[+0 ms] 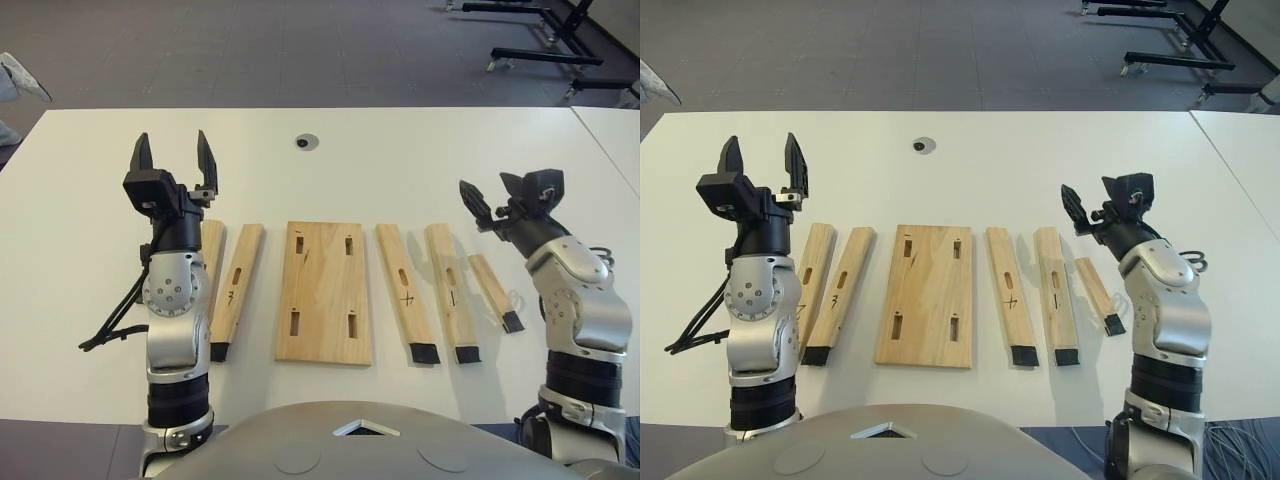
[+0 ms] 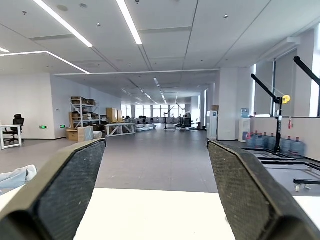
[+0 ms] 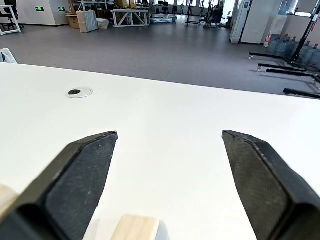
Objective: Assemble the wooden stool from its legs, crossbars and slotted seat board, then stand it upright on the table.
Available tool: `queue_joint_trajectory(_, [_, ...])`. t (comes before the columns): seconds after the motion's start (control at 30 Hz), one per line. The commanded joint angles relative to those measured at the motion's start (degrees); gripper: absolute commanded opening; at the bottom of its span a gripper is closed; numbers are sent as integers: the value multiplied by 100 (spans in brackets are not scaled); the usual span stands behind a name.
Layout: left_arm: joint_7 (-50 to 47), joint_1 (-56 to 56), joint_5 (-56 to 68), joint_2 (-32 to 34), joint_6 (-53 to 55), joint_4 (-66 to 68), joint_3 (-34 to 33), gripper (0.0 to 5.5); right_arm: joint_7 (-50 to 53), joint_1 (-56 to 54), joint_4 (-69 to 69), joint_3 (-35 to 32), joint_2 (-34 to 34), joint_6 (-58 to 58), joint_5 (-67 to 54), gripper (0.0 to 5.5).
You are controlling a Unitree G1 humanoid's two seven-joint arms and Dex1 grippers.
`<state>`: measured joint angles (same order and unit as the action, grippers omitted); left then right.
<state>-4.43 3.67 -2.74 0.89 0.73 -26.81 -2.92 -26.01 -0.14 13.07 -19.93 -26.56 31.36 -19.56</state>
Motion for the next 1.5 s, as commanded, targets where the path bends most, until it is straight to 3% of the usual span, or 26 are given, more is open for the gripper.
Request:
queue_joint_trajectory(0.03, [-138, 273, -146, -128, 172, -449, 61, 371, -206, 745, 248, -198, -357, 272, -28, 386])
queue_joint_trajectory(0.27, [-115, 433, -245, -184, 409, -955, 243, 371, -426, 2119, 838, -181, -553, 82, 192, 386])
queue_joint_trajectory(0.67, [4, 343, -253, -88, 759, -1198, 191, 371, -564, 3296, 544, -150, -526, -132, 413, 386])
queue_joint_trajectory(1.07, [25, 271, -300, -68, 873, -1243, 214, 371, -645, 3844, 582, -132, -510, -266, 378, 142])
queue_joint_trajectory(1.17, [8, 255, -248, -96, 865, -1230, 184, 371, -635, 3846, 657, -119, -492, -192, 326, 131])
queue_joint_trajectory(1.33, [88, 235, 37, -139, 633, -1275, 118, 371, -195, 3009, 856, -167, -264, 26, 76, 131])
queue_joint_trajectory(1.5, [248, -333, 1447, -144, 938, -1086, -642, 371, 487, 11, 644, 518, 184, -251, 109, 131])
